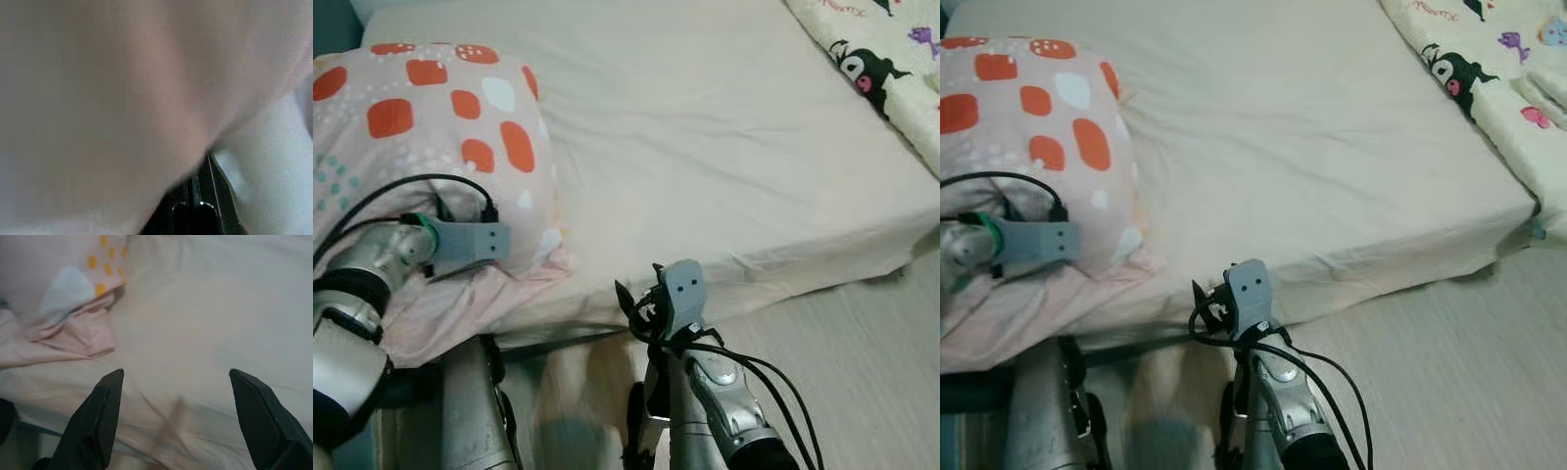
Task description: Clean up the room
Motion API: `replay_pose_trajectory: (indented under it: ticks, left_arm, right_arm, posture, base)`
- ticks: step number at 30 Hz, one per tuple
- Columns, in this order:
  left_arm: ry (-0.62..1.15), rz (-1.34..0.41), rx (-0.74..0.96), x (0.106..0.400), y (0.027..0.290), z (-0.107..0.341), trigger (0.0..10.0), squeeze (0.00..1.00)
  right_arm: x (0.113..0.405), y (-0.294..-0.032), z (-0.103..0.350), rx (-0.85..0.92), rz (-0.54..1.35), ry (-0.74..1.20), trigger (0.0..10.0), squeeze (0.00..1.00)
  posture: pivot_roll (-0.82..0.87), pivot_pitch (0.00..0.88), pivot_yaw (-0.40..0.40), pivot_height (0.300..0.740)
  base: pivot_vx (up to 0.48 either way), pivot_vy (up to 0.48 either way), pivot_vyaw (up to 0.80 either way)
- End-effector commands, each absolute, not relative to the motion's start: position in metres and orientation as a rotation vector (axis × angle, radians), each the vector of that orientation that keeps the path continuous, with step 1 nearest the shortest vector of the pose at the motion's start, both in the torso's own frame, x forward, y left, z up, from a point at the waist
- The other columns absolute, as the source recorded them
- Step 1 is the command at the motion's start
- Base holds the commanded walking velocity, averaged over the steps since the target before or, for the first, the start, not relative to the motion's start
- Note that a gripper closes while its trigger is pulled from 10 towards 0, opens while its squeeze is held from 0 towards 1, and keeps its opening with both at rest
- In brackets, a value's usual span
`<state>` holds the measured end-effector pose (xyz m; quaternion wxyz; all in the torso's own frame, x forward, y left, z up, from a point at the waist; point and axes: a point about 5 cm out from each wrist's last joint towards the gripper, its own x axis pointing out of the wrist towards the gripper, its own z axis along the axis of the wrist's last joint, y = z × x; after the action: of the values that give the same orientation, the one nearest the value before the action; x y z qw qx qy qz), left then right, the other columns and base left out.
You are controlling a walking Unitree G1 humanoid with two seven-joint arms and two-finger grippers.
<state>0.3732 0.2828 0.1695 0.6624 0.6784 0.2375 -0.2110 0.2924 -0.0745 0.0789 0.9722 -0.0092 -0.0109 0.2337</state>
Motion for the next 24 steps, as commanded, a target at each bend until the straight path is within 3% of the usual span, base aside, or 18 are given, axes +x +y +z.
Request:
replay_pose_trajectory:
  ticks: [1,5,12,15,18,22,24]
  left_arm:
    - [0.706,-0.502,1.510,0.361,0.309,0.174,0.0,0.00]
    - [0.725,-0.519,1.488,0.361,0.311,0.176,0.0,0.00]
    - [0.762,-0.628,1.257,0.357,0.316,0.206,0.0,0.00]
    - [0.644,-0.728,1.047,0.356,0.308,0.238,0.0,0.00]
    - [0.603,-0.772,0.987,0.354,0.306,0.249,0.0,0.00]
    - [0.395,-0.932,0.700,0.340,0.293,0.297,0.0,0.00]
    - [0.337,-0.951,0.641,0.338,0.292,0.307,0.0,0.00]
  right_arm:
    - [0.288,-0.075,0.071,-0.013,0.472,0.011,10.0,0.00]
    - [0.288,-0.075,0.072,-0.011,0.472,0.010,10.0,0.00]
    - [0.287,-0.073,0.074,-0.002,0.472,0.000,10.0,0.00]
    - [0.284,-0.071,0.072,0.002,0.479,0.003,10.0,0.00]
    - [0.284,-0.070,0.071,0.004,0.481,0.004,10.0,0.00]
    - [0.283,-0.067,0.072,0.009,0.491,0.003,10.0,0.00]
    - [0.282,-0.066,0.072,0.010,0.495,0.004,10.0,0.00]
  posture:
    - [0.05,0.277,-0.086,0.539]
    - [0.05,0.277,-0.086,0.539]
    - [0.05,0.274,-0.075,0.539]
    - [0.05,0.274,-0.073,0.539]
    - [0.05,0.272,-0.071,0.539]
    - [0.05,0.273,-0.073,0.539]
    - [0.05,0.273,-0.075,0.539]
  base:
    - [0.000,0.000,0.00]
    - [0.000,0.000,0.00]
    - [0.000,0.000,0.00]
    - [0.000,0.000,0.00]
    - [0.000,0.000,0.00]
    - [0.000,0.000,0.00]
    - [0.000,0.000,0.00]
